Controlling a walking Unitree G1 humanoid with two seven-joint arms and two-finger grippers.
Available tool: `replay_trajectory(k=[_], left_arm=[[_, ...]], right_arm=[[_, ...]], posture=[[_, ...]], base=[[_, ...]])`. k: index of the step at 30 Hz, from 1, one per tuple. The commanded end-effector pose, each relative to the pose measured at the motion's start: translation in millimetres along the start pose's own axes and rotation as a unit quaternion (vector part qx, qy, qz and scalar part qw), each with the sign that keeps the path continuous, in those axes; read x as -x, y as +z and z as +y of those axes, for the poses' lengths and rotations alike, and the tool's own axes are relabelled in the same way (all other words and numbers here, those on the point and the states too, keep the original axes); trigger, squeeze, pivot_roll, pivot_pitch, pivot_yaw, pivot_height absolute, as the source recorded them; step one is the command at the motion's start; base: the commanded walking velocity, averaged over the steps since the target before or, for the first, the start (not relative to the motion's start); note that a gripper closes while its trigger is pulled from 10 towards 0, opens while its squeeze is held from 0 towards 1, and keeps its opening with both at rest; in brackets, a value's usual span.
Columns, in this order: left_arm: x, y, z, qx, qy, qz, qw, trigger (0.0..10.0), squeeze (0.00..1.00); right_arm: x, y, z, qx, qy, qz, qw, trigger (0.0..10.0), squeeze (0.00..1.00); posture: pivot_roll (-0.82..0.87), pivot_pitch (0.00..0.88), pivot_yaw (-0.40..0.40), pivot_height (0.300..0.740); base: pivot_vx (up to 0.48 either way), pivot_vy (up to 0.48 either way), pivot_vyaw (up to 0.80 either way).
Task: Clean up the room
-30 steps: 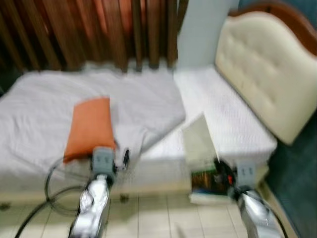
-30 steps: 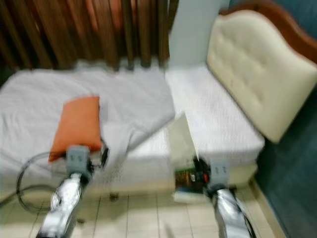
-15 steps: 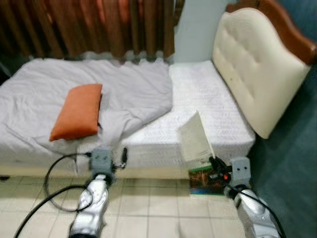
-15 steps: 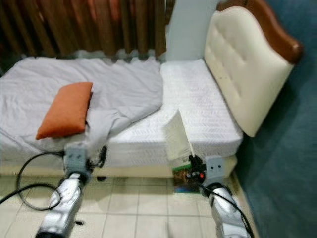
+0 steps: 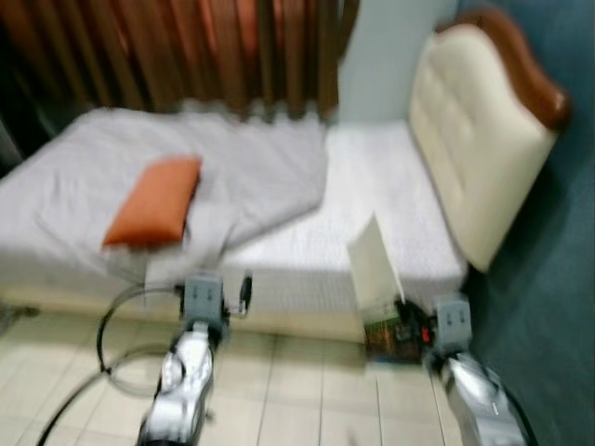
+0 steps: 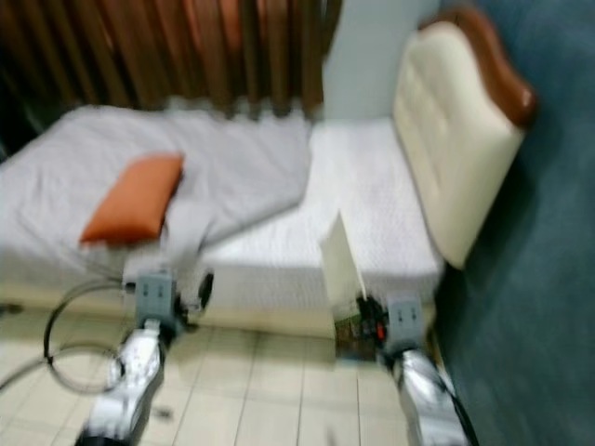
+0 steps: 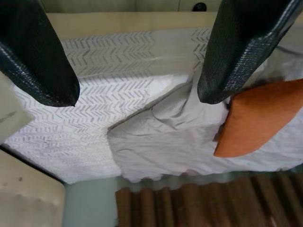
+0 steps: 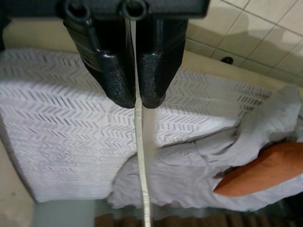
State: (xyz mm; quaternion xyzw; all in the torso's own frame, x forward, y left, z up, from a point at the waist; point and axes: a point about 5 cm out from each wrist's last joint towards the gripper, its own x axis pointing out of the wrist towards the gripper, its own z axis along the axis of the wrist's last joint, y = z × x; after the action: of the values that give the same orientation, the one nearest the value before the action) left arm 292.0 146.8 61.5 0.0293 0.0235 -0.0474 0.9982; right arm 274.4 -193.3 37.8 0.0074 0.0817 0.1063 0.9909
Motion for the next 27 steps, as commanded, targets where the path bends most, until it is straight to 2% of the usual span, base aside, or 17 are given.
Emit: replay_trajectory(k=[1, 18, 22, 27], left_arm=[[-2.2, 4.8, 8.2, -0.009, 0.011, -0.007, 1.000, 10.0, 0.00], [-3.6, 5.7, 10.5, -0.013, 0.003, -0.004, 1.000, 10.0, 0.00], [-3.8, 6.4, 11.1, -0.014, 0.003, -0.004, 1.000, 10.0, 0.00], [-3.3, 6.4, 10.7, -0.014, 0.004, -0.005, 1.000, 10.0, 0.00]], right_arm=[[-8.5, 12.2, 7.6, 0.001, 0.017, -0.027, 0.999, 0.0, 0.00], [-11.7, 12.4, 8.1, 0.002, 0.018, -0.023, 1.000, 0.0, 0.00], [-12.3, 12.1, 8.9, 0.002, 0.019, -0.021, 1.000, 0.0, 0.00], [-13.3, 13.7, 10.3, 0.001, 0.022, -0.026, 0.999, 0.0, 0.00]], posture=[[-0.03, 0.000, -0.011, 0.740], [-0.02, 0.000, -0.017, 0.740], [-0.02, 0.000, -0.015, 0.740], [-0.02, 0.000, -0.015, 0.740]], base=[[0.469, 0.000, 0.00], [0.470, 0.000, 0.00], [0.472, 0.000, -0.80], [0.472, 0.000, 0.00]])
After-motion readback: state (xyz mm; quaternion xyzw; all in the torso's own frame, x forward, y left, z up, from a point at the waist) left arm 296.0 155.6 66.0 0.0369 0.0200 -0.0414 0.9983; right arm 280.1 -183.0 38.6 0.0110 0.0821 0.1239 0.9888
